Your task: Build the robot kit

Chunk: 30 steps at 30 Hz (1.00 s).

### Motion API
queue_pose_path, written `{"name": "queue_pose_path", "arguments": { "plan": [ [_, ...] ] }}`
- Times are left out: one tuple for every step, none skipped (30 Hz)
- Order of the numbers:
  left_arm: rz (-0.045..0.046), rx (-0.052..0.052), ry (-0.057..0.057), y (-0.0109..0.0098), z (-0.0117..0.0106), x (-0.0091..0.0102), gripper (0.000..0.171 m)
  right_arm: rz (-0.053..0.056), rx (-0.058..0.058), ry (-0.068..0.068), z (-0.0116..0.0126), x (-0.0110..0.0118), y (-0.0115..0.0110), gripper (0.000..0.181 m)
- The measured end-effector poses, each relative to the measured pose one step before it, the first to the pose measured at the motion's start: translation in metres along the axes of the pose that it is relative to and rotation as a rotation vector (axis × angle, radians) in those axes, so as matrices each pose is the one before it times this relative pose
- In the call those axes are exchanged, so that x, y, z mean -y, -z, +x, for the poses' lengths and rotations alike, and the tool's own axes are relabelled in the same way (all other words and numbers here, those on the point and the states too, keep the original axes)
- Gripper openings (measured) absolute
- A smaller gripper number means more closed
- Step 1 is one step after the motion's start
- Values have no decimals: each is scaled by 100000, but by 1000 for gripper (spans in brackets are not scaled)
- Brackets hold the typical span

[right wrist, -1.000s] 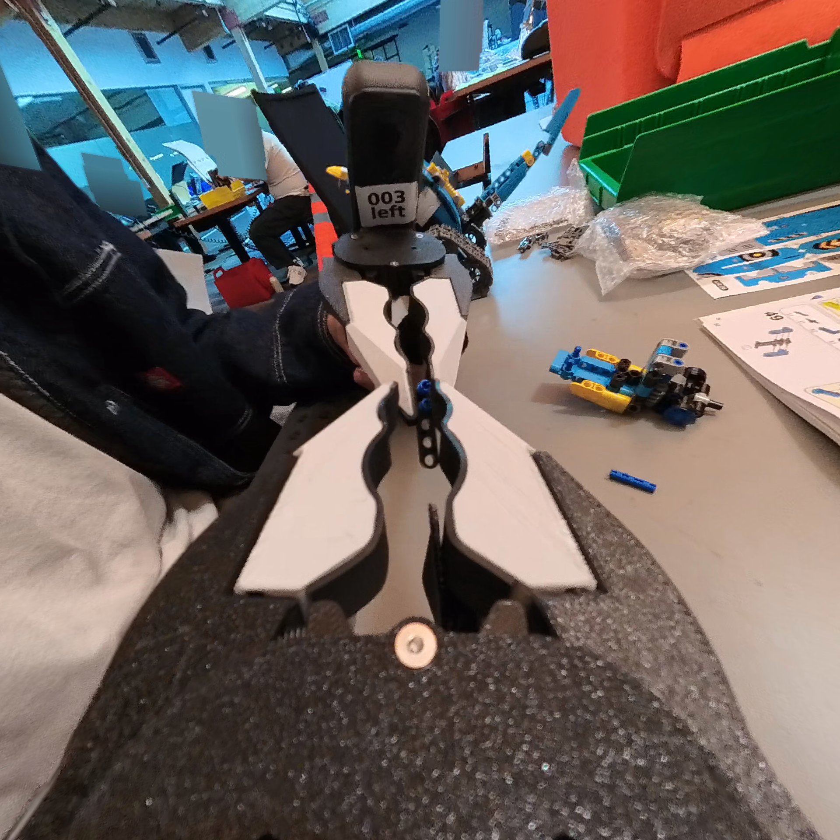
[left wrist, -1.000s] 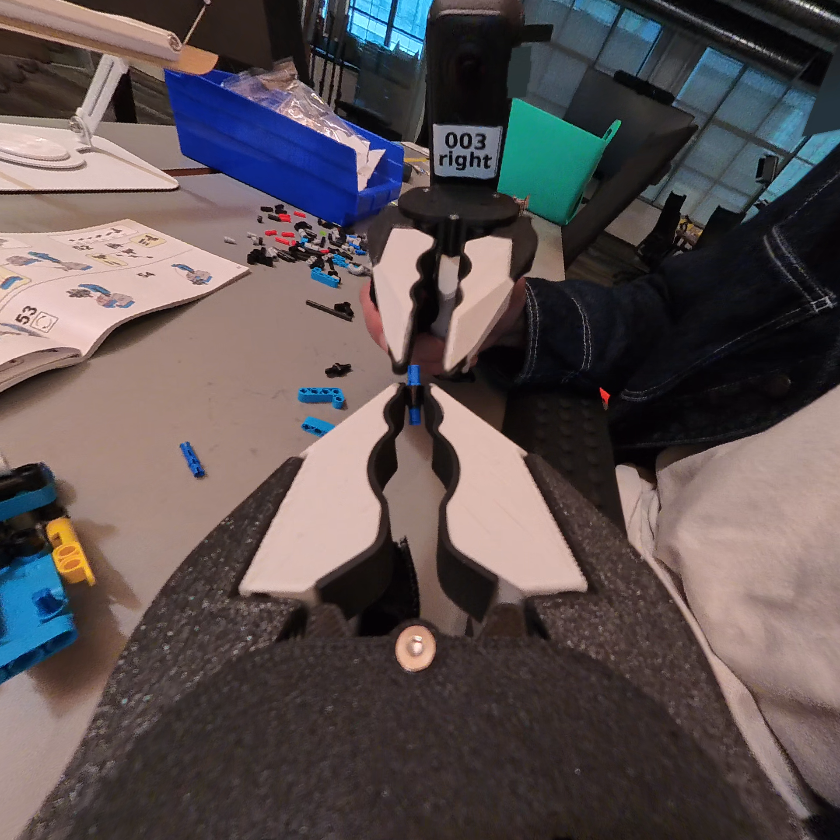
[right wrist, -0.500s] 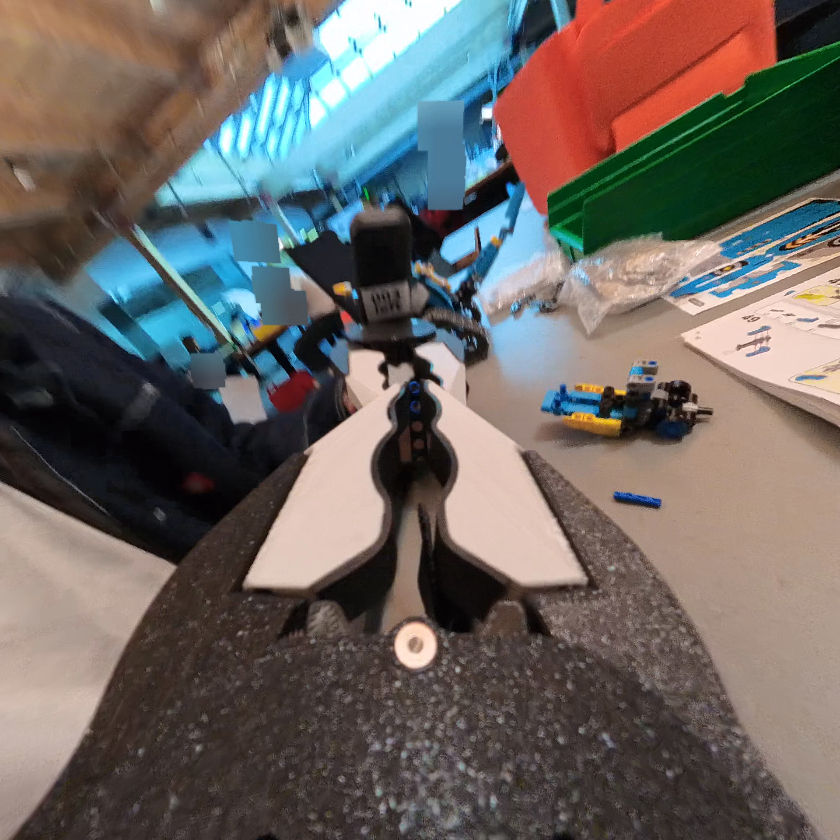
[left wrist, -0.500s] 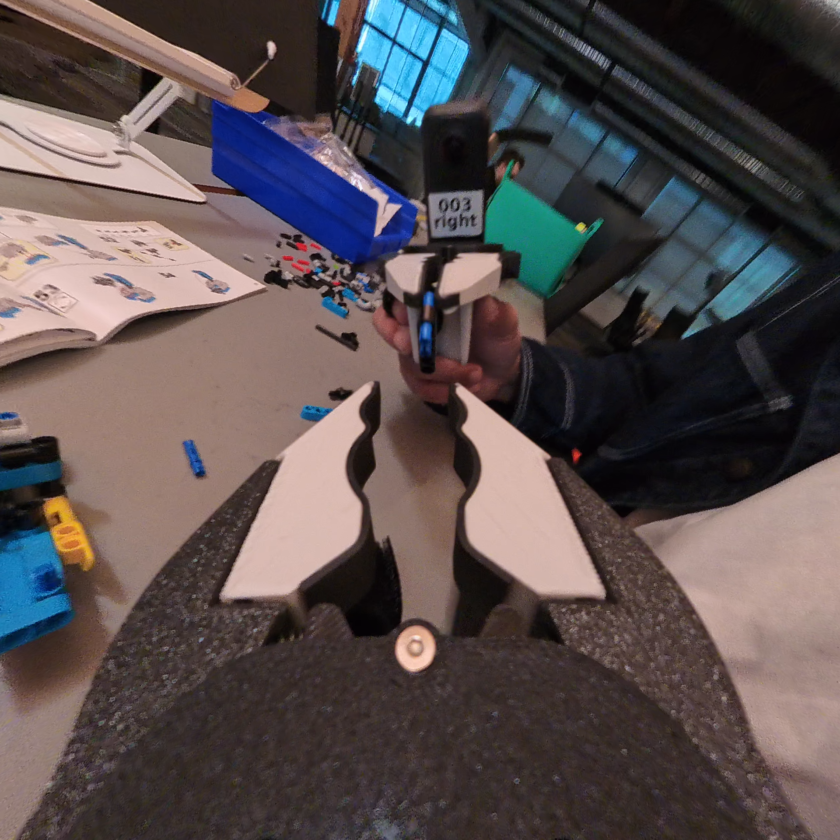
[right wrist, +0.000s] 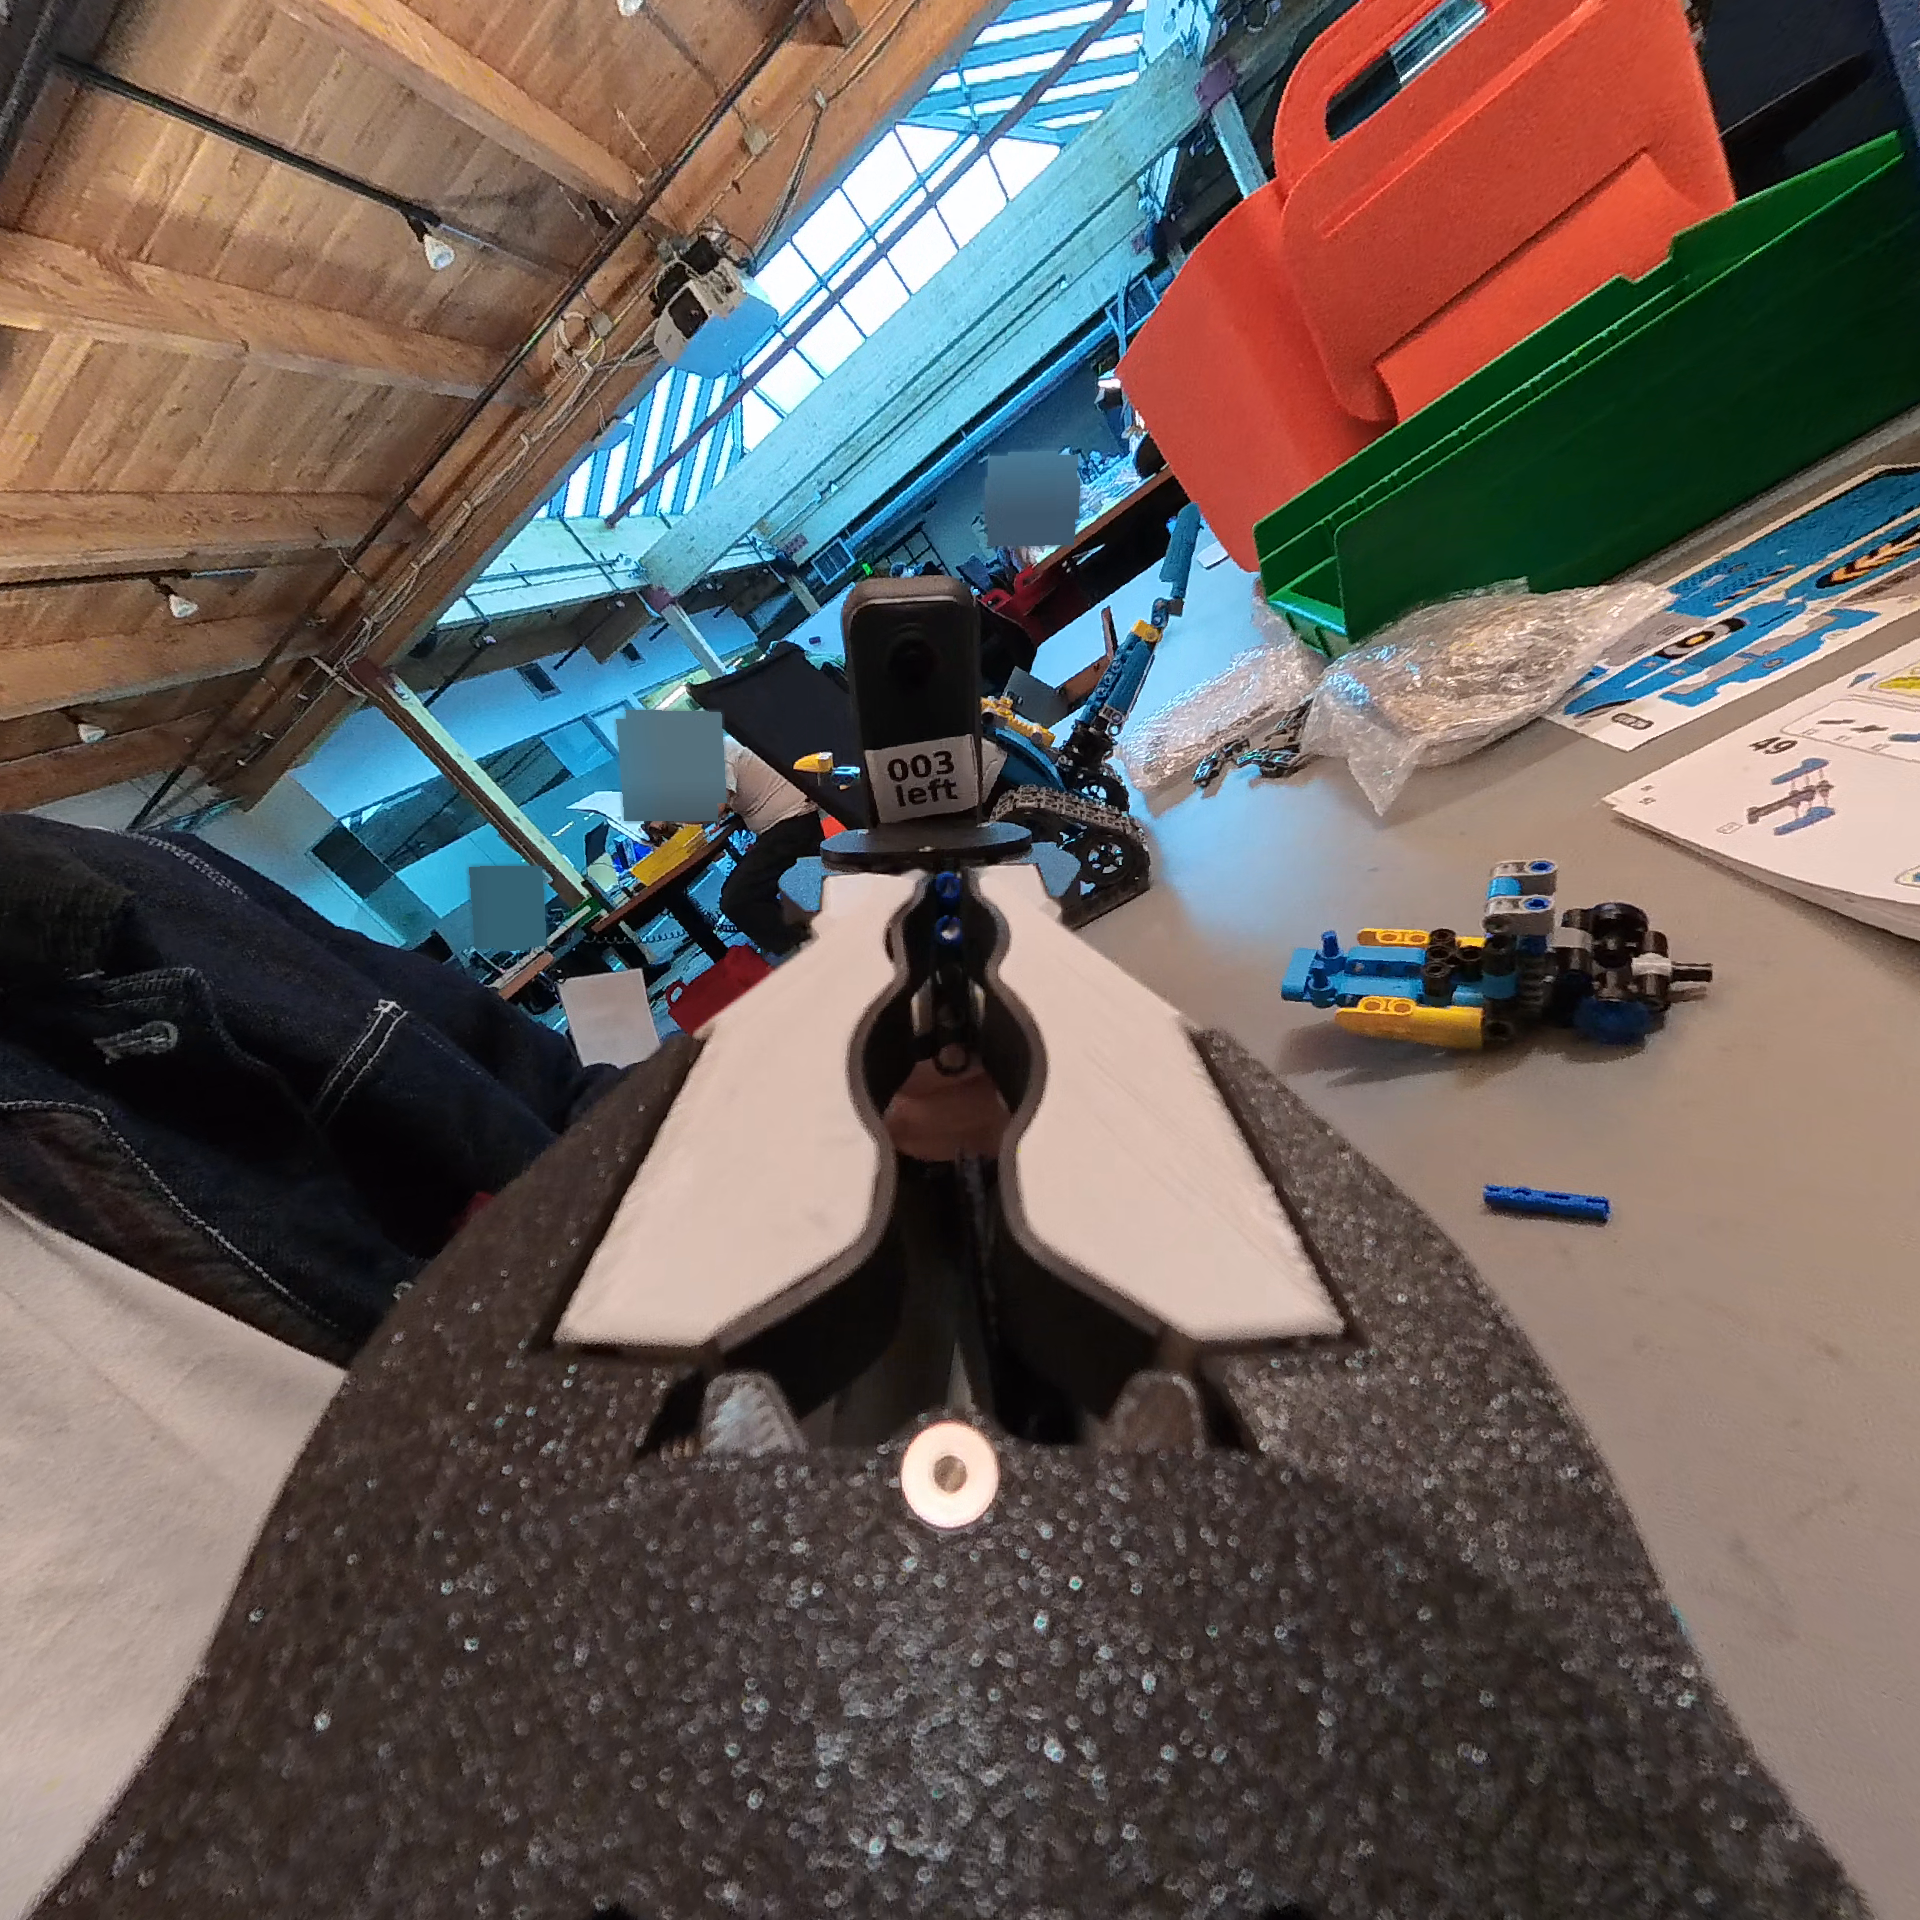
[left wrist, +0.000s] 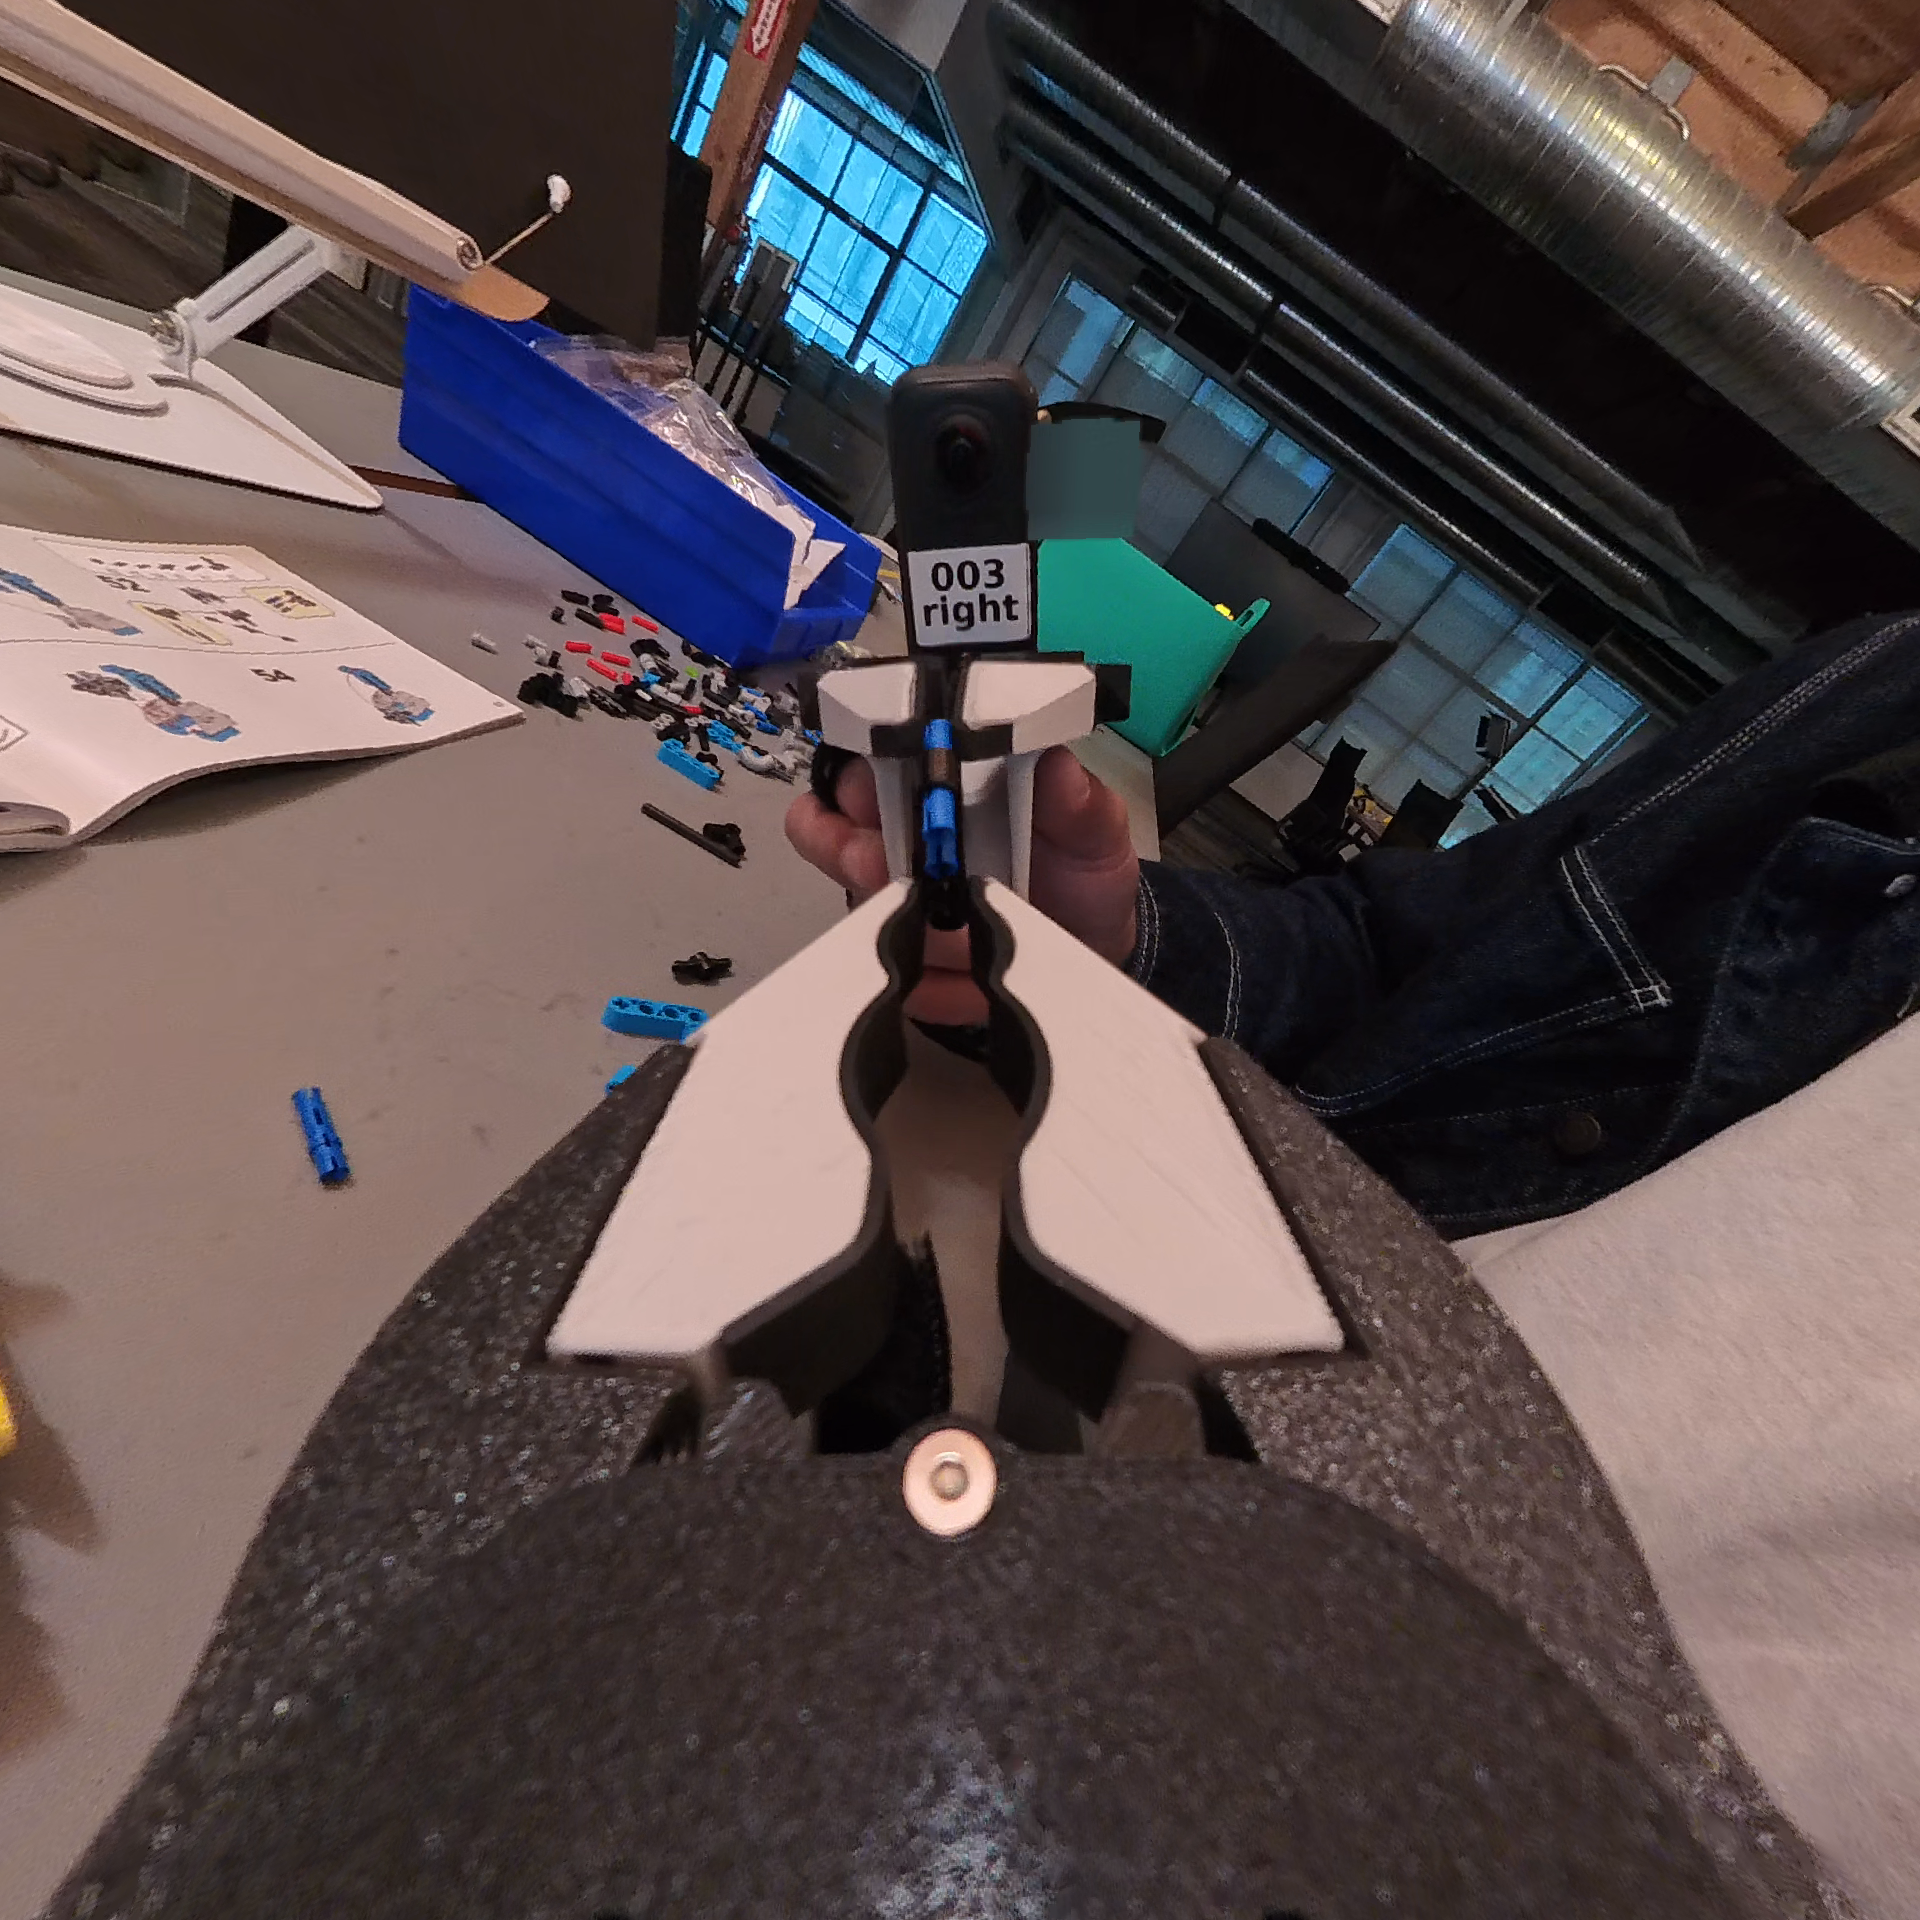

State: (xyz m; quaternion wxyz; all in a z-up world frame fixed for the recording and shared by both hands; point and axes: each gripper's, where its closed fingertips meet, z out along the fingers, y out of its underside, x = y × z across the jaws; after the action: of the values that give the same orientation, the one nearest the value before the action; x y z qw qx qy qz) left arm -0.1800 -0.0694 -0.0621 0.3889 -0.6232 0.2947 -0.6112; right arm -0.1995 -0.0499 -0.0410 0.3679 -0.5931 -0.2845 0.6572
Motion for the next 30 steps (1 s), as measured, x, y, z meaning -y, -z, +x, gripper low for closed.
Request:
{"name": "queue_pose_path", "arguments": {
  "plan": [
    [-150, -357, -720, -40, 107, -32, 7, -142, 541, 299, -123, -45, 2, 3],
    [26, 141, -511, -25, 22, -10, 7, 32, 368, 110, -118, -14, -22, 3],
    [-270, 1067, -115, -20, -173, -54, 7, -344, -151, 57, -16, -66, -55, 3],
    [-254, 1391, 110, -6, -238, -29, 8, -513, -105, -83, 17, -91, -42, 3],
    [112, 829, -37, -8, -113, 24, 14, 38, 197, -212, 6, -13, -19, 3],
    [185, 85, -329, 12, 18, 41, 15, 59, 642, -723, -41, 5, 0, 3],
    [-236, -1115, -657, -3, 198, -30, 7, -48, 517, -781, -23, -35, -18, 3],
    [-314, -1529, -586, -24, 289, -58, 7, -75, -106, -311, 47, -35, 1, 3],
    [-244, 13, -700, -36, 40, -32, 7, -90, 283, 76, -44, -35, -11, 3],
    [-310, 395, -1091, -6, -4, -49, 7, -302, 25, 328, -50, -52, -31, 3],
    [-522, 35, -1437, -17, 74, -73, 7, -684, 197, 437, -64, -111, -54, 3],
    [-684, 1352, -2314, 13, -87, -56, 7, -572, 173, 190, -70, -89, -62, 3],
    [-780, 2494, -3237, 68, -231, -65, 7, -246, -1023, 488, 109, -26, -17, 3],
    [-827, 2645, -2835, 188, -317, -51, 7, -636, -1629, 1365, 185, 26, 49, 4],
    [9, 3554, -1768, 387, -599, 65, 7, -417, -3019, 2735, 355, 257, 199, 9],
    [1114, 5370, -43, 672, -1075, 208, 7, -89, -5091, 4333, 701, 553, 439, 23],
    [1686, 6748, 1748, 855, -1518, 298, 7, -2924, -7655, 5693, 1292, 247, 547, 28],
    [1506, 7379, 1858, 853, -1700, 283, 7, -7317, -9377, 6997, 1743, -431, 404, 25],
    [831, 5794, 985, 629, -1366, 219, 7, -11697, -7729, 7876, 1575, -1182, 85, 21],
    [528, 3972, 197, 386, -918, 149, 7, -13289, -3609, 8177, 839, -1561, -272, 20],
    [522, 3175, 75, 192, -655, 113, 7, -10686, -444, 7540, 199, -1238, -551, 21],
    [670, 2346, 705, 61, -467, 66, 7, -8123, -475, 6335, 205, -804, -707, 23],
    [339, 840, 1143, 14, -220, 4, 7, -6256, -363, 5701, 329, -484, -785, 25],
    [448, -44, 1235, 52, -84, 47, 7, -4711, 2035, 4825, 157, -354, -842, 25],
    [1067, -286, 914, 108, -24, 156, 7, -3364, 3199, 3557, 220, -263, -807, 27],
    [1438, -629, 835, 146, 49, 224, 7, -3511, 2591, 3313, 383, -353, -747, 28],
    [1290, -1318, 1170, 114, 150, 189, 7, -3729, 4351, 4364, -17, -484, -717, 28],
    [791, -1053, 1276, 79, 97, 107, 7, -2729, 2858, 4298, 82, -374, -685, 25],
    [668, 164, 353, 65, -46, 101, 7, -3352, 2207, 3340, 51, -420, -682, 23],
    [638, 383, -238, 68, -72, 107, 7, -4554, 2842, 2949, -214, -441, -673, 23]
  ]
}}
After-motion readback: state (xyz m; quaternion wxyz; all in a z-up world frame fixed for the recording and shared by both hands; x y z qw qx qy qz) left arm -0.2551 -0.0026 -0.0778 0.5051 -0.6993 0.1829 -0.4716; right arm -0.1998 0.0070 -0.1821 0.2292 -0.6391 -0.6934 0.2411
